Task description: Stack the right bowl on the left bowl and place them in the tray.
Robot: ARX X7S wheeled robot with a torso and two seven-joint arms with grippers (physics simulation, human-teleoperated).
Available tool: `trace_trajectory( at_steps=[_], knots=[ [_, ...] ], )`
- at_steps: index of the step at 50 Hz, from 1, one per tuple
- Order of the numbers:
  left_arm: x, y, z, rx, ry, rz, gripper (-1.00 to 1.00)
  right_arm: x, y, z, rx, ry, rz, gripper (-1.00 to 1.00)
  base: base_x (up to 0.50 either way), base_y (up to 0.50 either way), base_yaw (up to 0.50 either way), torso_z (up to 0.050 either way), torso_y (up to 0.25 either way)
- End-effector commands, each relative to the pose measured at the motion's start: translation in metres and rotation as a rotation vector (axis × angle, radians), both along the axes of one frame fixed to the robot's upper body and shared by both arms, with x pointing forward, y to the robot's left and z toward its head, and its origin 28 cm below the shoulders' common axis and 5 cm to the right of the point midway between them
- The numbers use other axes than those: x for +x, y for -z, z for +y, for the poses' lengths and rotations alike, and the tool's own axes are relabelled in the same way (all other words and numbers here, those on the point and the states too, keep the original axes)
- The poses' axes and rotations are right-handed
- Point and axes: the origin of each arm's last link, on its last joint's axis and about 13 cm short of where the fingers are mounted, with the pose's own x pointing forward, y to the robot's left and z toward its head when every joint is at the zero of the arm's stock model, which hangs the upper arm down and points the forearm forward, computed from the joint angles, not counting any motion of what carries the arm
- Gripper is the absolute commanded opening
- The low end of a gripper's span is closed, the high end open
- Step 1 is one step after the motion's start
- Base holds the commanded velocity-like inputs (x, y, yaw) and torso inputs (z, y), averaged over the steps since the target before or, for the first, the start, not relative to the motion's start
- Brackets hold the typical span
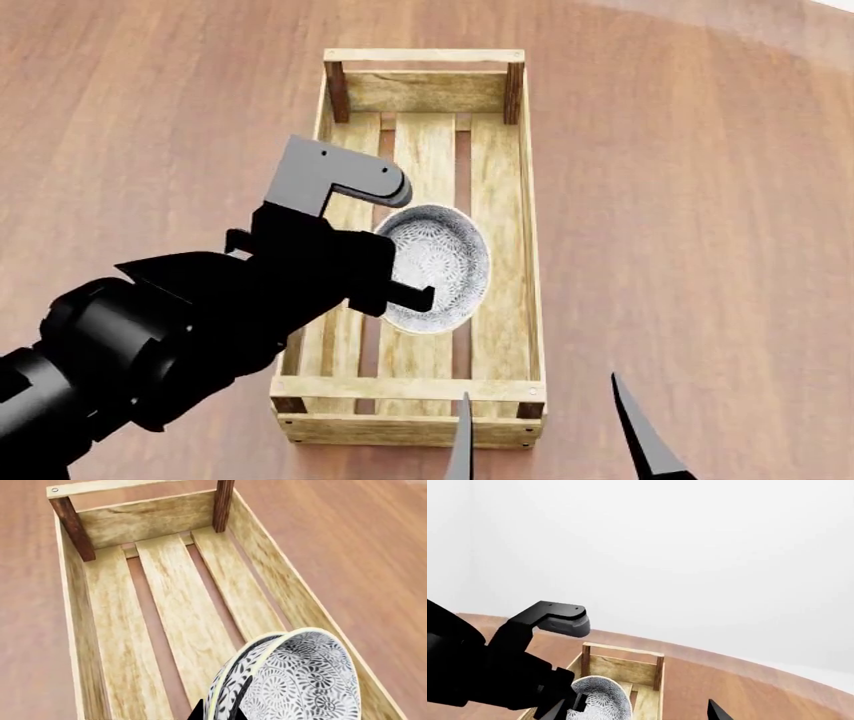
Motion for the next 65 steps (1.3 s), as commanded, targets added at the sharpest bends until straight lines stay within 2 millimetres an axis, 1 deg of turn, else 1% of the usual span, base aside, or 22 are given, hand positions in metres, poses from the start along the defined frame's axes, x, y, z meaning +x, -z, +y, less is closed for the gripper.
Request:
trace_trajectory(
  at_steps=[1, 3, 18, 32, 45, 54, 55, 65],
  knots=[
    [0.001, -0.005, -0.008, -0.023, 0.055, -0.039, -1.00, 0.002, -0.001, 0.000, -0.004, 0.001, -0.017, 1.00, 0.00, 0.00, 0.00, 0.000, 0.000],
    [0.000, -0.001, -0.008, -0.020, 0.057, -0.033, -1.00, 0.002, -0.001, 0.000, -0.003, 0.000, -0.016, 1.00, 0.00, 0.00, 0.00, 0.000, 0.000],
    [-0.001, 0.012, -0.003, -0.006, 0.035, -0.017, -1.00, 0.002, 0.000, -0.002, 0.000, 0.005, -0.014, 1.00, 0.00, 0.00, 0.00, 0.000, 0.001],
    [-0.002, 0.018, -0.002, -0.005, 0.029, -0.017, -1.00, 0.001, 0.000, -0.003, 0.006, 0.005, -0.015, 1.00, 0.00, 0.00, 0.00, 0.001, 0.001],
    [0.001, 0.013, -0.001, -0.018, 0.032, -0.035, -1.00, 0.001, 0.001, -0.002, 0.006, 0.002, -0.012, 1.00, 0.00, 0.00, 0.00, 0.000, 0.001],
    [-0.001, 0.017, -0.001, -0.018, 0.036, -0.028, -1.00, 0.001, 0.001, -0.003, 0.008, 0.003, -0.011, 1.00, 0.00, 0.00, 0.00, 0.000, 0.000],
    [0.000, 0.017, -0.001, -0.018, 0.037, -0.031, 1.00, 0.001, 0.001, -0.003, 0.008, 0.002, -0.011, 1.00, 0.00, 0.00, 0.00, 0.000, 0.010],
    [0.006, 0.000, 0.000, -0.020, 0.026, -0.085, 1.00, 0.000, 0.002, -0.001, 0.004, -0.008, -0.007, 1.00, 0.00, 0.00, 0.00, 0.000, 0.000]
  ],
)
